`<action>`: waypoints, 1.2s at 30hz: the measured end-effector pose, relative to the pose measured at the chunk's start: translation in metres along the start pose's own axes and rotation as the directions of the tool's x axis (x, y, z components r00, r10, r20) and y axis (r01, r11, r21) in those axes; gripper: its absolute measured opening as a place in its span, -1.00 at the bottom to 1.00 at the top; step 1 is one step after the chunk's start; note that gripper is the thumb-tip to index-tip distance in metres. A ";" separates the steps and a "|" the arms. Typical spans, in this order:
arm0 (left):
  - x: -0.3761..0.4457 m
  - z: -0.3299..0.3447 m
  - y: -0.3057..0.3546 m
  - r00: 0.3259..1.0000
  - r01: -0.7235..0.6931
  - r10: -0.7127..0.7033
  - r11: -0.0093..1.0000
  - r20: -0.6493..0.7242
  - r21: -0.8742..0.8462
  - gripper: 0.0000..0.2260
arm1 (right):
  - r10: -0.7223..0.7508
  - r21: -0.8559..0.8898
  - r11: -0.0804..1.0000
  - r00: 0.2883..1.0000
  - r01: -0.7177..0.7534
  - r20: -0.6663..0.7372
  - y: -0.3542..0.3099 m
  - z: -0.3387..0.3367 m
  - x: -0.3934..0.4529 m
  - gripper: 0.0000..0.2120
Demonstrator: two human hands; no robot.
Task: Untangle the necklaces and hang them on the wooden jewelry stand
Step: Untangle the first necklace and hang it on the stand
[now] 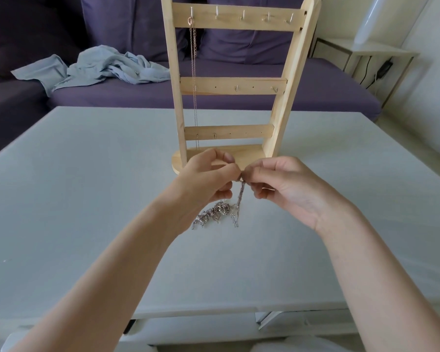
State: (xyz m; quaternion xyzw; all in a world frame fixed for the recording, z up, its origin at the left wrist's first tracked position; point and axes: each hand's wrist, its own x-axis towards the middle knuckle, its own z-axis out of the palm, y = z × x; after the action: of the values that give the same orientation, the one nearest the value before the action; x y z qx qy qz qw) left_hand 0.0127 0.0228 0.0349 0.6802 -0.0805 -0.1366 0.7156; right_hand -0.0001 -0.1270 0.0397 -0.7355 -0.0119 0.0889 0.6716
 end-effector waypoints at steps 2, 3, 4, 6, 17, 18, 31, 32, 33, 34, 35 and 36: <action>0.000 0.001 0.000 0.999 0.027 -0.028 1.000 0.032 0.014 -0.85 | -0.020 -0.124 0.992 1.000 0.019 -0.010 0.000 -0.001 0.000 -0.92; -0.001 0.002 0.000 0.998 0.037 -0.038 0.999 0.041 0.025 -0.85 | -0.030 -0.191 0.981 0.999 0.026 -0.019 0.000 -0.001 0.000 -0.92; -0.001 0.002 0.000 0.998 0.046 -0.048 0.998 0.047 0.038 -0.86 | -0.040 -0.261 0.965 0.999 0.031 -0.028 -0.001 -0.002 0.000 -0.91; -0.002 0.002 -0.001 0.994 0.072 -0.077 0.995 0.072 0.068 -0.87 | -0.074 -0.424 0.904 0.996 0.047 -0.049 -0.001 -0.003 0.000 -0.91; 0.003 -0.004 0.002 0.981 0.152 -0.096 0.919 0.168 -0.363 -0.91 | -0.147 -0.223 0.967 0.986 0.127 -0.077 -0.002 -0.003 0.001 -0.82; 0.003 -0.005 0.001 0.980 0.160 -0.097 0.900 0.172 -0.405 -0.91 | -0.141 -0.214 0.969 0.988 0.124 -0.064 -0.001 -0.003 0.001 -0.83; 0.001 0.002 -0.005 0.992 0.129 -0.127 0.989 -0.021 0.076 -0.89 | -0.181 -0.186 0.973 0.957 0.140 -0.228 0.002 0.005 0.002 -0.83; 0.001 0.001 -0.005 0.990 0.143 -0.143 0.984 -0.004 0.108 -0.89 | -0.185 -0.180 0.973 0.954 0.144 -0.236 0.001 0.005 0.001 -0.83; 0.001 0.000 -0.005 0.987 0.155 -0.158 0.976 0.006 0.154 -0.90 | -0.189 -0.180 0.973 0.952 0.147 -0.243 0.001 0.005 0.001 -0.83; 0.001 0.000 -0.005 0.986 0.160 -0.164 0.966 0.004 0.204 -0.91 | -0.192 -0.188 0.971 0.950 0.148 -0.244 0.000 0.005 0.000 -0.83; 0.001 -0.001 -0.005 0.987 0.157 -0.159 0.956 -0.012 0.249 -0.92 | -0.194 -0.207 0.967 0.951 0.146 -0.240 0.000 0.005 0.000 -0.82; 0.001 -0.001 -0.005 0.989 0.149 -0.144 0.947 -0.038 0.283 -0.91 | -0.198 -0.237 0.961 0.952 0.142 -0.233 0.001 0.006 0.001 -0.82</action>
State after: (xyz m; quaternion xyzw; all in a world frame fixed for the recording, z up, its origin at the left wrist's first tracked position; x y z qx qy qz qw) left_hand 0.0138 0.0230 0.0296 0.7815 -0.0426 -0.1706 0.5986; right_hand -0.0006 -0.1209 0.0381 -0.8059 0.0013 -0.0667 0.5883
